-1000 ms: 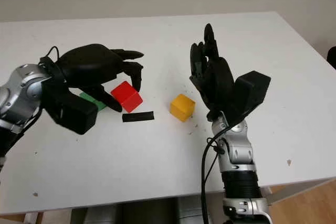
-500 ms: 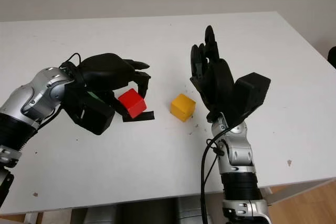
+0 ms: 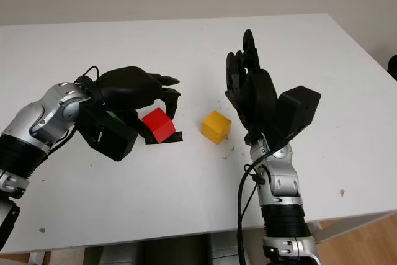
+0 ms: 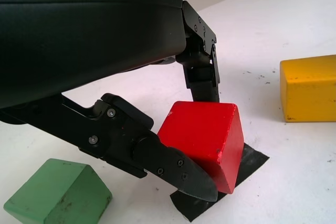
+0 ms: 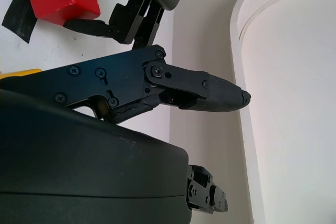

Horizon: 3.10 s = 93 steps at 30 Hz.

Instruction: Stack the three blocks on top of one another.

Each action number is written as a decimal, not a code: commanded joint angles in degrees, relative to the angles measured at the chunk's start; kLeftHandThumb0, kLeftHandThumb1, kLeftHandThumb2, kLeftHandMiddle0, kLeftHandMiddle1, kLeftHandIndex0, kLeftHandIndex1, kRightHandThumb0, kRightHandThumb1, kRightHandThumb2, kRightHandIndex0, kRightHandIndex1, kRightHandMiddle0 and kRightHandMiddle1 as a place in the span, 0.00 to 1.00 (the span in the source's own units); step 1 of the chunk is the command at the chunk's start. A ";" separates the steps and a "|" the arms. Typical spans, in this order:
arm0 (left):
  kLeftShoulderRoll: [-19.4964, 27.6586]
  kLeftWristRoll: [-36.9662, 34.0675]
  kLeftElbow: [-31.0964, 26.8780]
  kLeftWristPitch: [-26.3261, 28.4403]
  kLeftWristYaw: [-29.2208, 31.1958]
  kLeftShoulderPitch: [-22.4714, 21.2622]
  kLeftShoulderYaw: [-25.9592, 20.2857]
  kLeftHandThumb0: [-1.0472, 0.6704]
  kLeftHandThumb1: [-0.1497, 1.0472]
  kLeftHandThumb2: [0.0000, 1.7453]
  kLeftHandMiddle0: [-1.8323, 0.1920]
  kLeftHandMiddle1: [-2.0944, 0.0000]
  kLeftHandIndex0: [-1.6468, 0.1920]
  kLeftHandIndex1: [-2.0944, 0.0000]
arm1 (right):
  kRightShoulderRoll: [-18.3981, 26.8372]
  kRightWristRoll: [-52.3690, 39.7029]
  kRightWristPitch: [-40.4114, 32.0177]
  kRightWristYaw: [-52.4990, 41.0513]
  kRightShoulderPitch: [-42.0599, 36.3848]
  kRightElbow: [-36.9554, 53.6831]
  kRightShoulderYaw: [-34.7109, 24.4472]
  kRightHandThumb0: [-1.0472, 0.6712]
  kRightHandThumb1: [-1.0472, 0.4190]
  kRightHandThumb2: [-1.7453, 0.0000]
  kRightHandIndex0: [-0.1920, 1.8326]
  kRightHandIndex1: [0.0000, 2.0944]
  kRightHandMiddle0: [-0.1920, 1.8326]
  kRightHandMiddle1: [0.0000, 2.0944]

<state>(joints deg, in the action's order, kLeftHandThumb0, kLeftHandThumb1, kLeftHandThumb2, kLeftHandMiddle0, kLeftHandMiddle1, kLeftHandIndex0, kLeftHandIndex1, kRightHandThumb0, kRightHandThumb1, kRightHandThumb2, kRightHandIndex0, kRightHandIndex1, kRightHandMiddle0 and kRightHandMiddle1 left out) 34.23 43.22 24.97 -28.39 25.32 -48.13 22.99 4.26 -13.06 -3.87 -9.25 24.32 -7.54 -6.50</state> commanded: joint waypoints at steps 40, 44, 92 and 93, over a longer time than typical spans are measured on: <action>4.55 -19.86 -10.01 8.48 18.68 0.78 -6.95 0.14 0.88 0.04 1.00 1.00 0.88 0.98 | 0.46 -0.32 -0.12 -0.26 0.39 1.40 -0.47 0.24 0.00 0.67 0.00 0.00 0.00 0.02; 4.54 -31.77 -12.36 14.62 17.76 5.20 -16.15 0.10 0.97 0.11 1.00 0.99 0.87 0.97 | 1.24 0.64 -0.07 -0.16 1.05 0.72 -0.37 0.24 0.00 0.67 0.00 0.00 0.00 0.02; -19.73 -47.61 -16.42 14.09 -18.51 34.00 -34.58 0.16 1.00 0.35 0.99 0.97 1.00 0.98 | 40.02 49.16 43.14 -14.45 27.55 -26.08 23.85 0.28 0.20 0.97 0.24 0.05 0.30 0.06; -19.66 -47.45 -16.46 14.29 -18.52 33.97 -34.58 0.16 1.00 0.35 0.99 0.97 1.00 0.98 | 40.01 49.80 43.93 -13.50 27.51 -26.45 24.04 0.28 0.20 0.97 0.24 0.05 0.30 0.05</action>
<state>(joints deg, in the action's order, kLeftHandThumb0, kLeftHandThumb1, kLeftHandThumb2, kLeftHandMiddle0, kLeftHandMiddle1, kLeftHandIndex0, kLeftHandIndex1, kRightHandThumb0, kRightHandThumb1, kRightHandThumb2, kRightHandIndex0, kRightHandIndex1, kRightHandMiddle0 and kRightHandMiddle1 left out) 13.74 -4.57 9.17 -13.64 6.98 -13.95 -11.39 43.34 36.13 39.12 -23.76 50.50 -33.53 17.25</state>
